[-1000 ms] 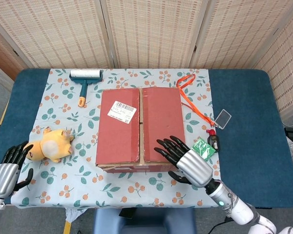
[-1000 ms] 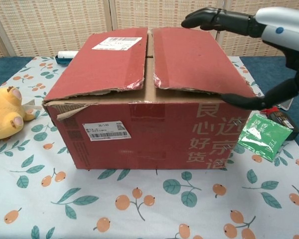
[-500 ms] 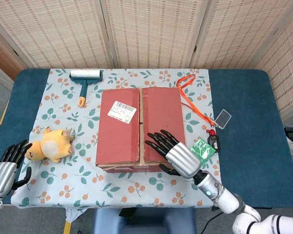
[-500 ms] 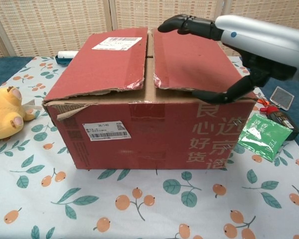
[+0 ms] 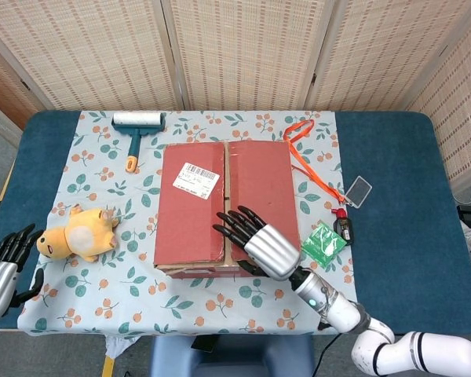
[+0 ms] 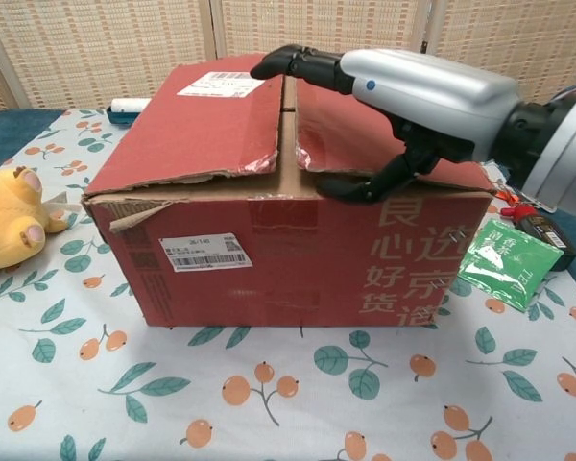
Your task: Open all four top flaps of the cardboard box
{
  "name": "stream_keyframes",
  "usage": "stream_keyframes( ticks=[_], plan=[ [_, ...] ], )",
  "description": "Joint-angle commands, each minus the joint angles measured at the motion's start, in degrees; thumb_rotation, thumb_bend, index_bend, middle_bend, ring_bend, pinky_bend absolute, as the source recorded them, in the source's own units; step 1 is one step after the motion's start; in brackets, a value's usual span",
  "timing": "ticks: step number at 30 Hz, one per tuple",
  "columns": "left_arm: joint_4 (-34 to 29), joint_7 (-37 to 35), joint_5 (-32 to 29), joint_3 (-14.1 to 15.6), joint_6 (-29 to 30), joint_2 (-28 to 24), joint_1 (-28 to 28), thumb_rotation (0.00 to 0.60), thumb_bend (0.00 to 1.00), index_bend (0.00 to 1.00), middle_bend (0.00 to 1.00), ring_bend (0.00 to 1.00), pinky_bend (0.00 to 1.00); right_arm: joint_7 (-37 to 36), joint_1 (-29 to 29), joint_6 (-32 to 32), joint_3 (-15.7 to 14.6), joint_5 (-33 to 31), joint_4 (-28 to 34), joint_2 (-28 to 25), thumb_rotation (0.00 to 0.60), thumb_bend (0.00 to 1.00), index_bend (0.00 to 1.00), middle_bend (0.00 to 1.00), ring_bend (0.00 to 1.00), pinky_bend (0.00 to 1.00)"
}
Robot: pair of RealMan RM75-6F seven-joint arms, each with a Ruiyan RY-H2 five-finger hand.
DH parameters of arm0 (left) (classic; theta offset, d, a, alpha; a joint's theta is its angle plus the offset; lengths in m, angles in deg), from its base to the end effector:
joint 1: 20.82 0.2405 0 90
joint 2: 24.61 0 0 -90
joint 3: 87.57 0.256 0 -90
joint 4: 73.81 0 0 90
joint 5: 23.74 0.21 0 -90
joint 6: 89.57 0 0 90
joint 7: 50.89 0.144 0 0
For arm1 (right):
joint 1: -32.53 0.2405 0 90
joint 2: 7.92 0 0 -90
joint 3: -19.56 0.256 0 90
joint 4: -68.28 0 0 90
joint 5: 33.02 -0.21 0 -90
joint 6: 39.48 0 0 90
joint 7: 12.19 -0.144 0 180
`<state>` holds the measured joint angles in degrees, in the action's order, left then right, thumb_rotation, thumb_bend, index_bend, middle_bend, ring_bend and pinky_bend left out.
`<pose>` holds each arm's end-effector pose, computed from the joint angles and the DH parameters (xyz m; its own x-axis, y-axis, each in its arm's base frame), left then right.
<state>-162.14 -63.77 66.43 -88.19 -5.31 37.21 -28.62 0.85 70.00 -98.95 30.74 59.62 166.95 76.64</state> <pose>-0.3134 0.1900 0.1679 0.2994 0.0474 0.9530 0.9496 -0.1126 -0.2927 -0.0760 -0.2796 0.0116 0.3515 -0.1170 0.9288 -0.6837 -0.7098 0.1694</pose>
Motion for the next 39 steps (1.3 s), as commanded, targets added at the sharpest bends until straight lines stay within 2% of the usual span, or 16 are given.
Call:
stream_keyframes(
  ticks=[1,6,12,18,22,25,29,33,36,39],
  plan=[
    [-0.1,1.0,-0.5,-0.1,-0.1,0.0,0.1,0.6,0.64,0.0,0.0,0.02,0.01,1.0,1.4,1.0,1.0,-1.7,-0.9,1.2,0.6,0.41,0.0,0.0,0.0,0.0],
    [-0.4,2.0,-1.1,-0.2,-0.9,0.0,-0.1,0.6,0.64,0.0,0.0,0.02,0.01,2.6,2.7,0.9,2.1,-3.6,-1.0,1.9,0.6,0.41,0.0,0.0,0.0,0.0],
    [-0.3,2.6,-1.1,-0.2,-1.2,0.0,-0.3,0.6,0.64,0.0,0.0,0.01,0.01,3.0,2.4,-2.0,2.7,-3.4,0.3,0.7,0.6,0.41,0.0,0.0,0.0,0.0],
    [-1.2,5.5,-1.4,-0.1,-1.7,0.4,-0.4,0.6,0.64,0.0,0.0,0.01,0.03,1.6,-2.0,-10.3,1.4,0.0,5.5,-4.1,0.6,0.41,0.0,0.0,0.0,0.0],
    [-2.0,6.7,-0.7,0.0,-0.9,0.5,-0.2,0.6,0.64,0.0,0.0,0.01,0.04,-1.7,-9.4,-21.1,-2.9,5.4,8.8,-9.4,0.6,0.41,0.0,0.0,0.0,0.0],
    [-2.7,7.2,0.2,0.3,-0.3,0.5,0.0,0.6,0.64,0.0,0.0,0.01,0.04,-4.4,-15.2,-29.7,-6.1,9.8,8.6,-13.0,0.6,0.42,0.0,0.0,0.0,0.0],
    [-3.1,9.2,0.6,0.6,-0.6,0.8,-0.1,0.6,0.64,0.0,0.0,0.01,0.06,-10.3,-22.5,-38.3,-10.9,11.7,7.2,-17.2,0.6,0.41,0.0,0.0,0.0,0.0],
    [-3.5,11.9,1.6,1.0,-0.7,1.7,-0.3,0.6,0.64,0.0,0.0,0.01,0.06,-15.8,-29.9,-46.3,-15.4,13.3,1.9,-19.9,0.6,0.41,0.0,0.0,0.0,0.0],
    [-3.2,14.3,3.9,1.5,0.1,3.2,-0.4,0.6,0.64,0.0,0.0,0.01,0.08,-18.9,-34.7,-52.8,-17.5,15.4,-3.0,-19.4,0.6,0.41,0.0,0.0,0.0,0.0],
    [-3.6,15.8,5.8,2.5,-0.3,4.2,-0.7,0.6,0.64,0.0,0.0,0.01,0.08,-18.3,-38.2,-55.8,-19.0,17.1,-7.1,-18.4,0.6,0.41,0.0,0.0,0.0,0.0]
  ],
)
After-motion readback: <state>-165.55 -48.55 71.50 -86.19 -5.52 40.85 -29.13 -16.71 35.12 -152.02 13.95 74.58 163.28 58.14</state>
